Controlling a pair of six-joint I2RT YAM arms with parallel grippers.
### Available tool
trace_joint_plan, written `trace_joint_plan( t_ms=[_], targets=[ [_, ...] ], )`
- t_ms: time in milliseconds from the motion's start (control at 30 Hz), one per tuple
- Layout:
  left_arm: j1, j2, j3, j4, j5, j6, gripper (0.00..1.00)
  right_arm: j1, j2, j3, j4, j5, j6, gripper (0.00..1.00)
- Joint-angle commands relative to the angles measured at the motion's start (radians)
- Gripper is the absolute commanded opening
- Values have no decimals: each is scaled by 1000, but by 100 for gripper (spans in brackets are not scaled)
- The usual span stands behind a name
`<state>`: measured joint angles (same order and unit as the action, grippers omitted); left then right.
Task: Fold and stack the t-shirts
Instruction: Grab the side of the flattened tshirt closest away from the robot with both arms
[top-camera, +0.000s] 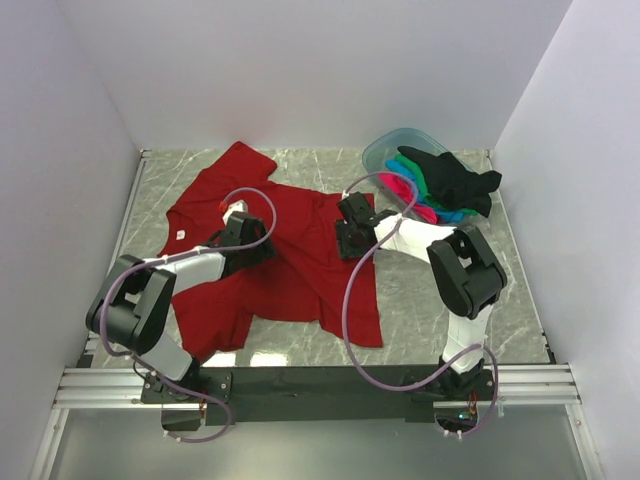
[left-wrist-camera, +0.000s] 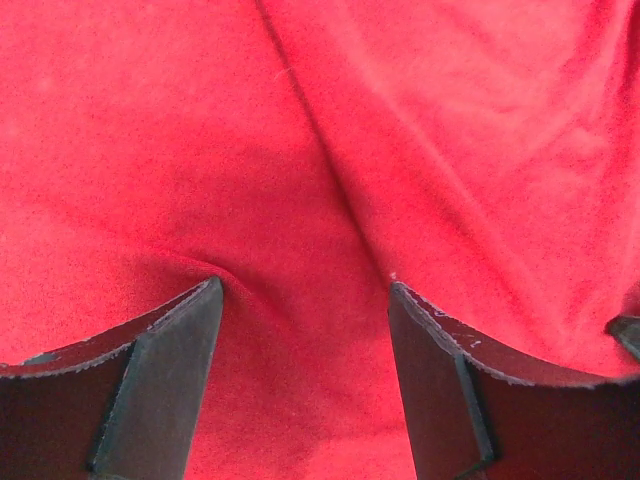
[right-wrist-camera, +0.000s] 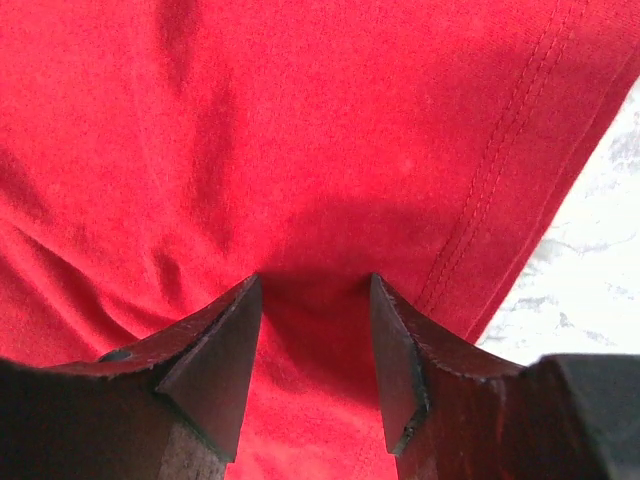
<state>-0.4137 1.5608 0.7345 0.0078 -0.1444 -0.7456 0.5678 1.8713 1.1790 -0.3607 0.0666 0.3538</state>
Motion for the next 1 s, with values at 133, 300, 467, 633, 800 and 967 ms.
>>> trace_joint_plan(
  t_ms=[133,300,467,633,800,967],
  targets=[
    [-2,97,69,27,52,12,74,-28,92,56,-18,21,11,53],
    [3,171,149,12,57,31,74,-66,123,111,-47,18,5,52],
    [24,220,216,-2,74,54,73,-98,157,182,-87,19,-10,52],
    [53,266,295,-5,86,98,73,-134,190,270,-122,15,-26,52],
    [58,280,382,-32,82,144,73,-146,250,392,-173,-7,-56,52],
    [15,112,329,-25,-56,157,74,-144,180,372,-107,-65,-82,54]
  ],
)
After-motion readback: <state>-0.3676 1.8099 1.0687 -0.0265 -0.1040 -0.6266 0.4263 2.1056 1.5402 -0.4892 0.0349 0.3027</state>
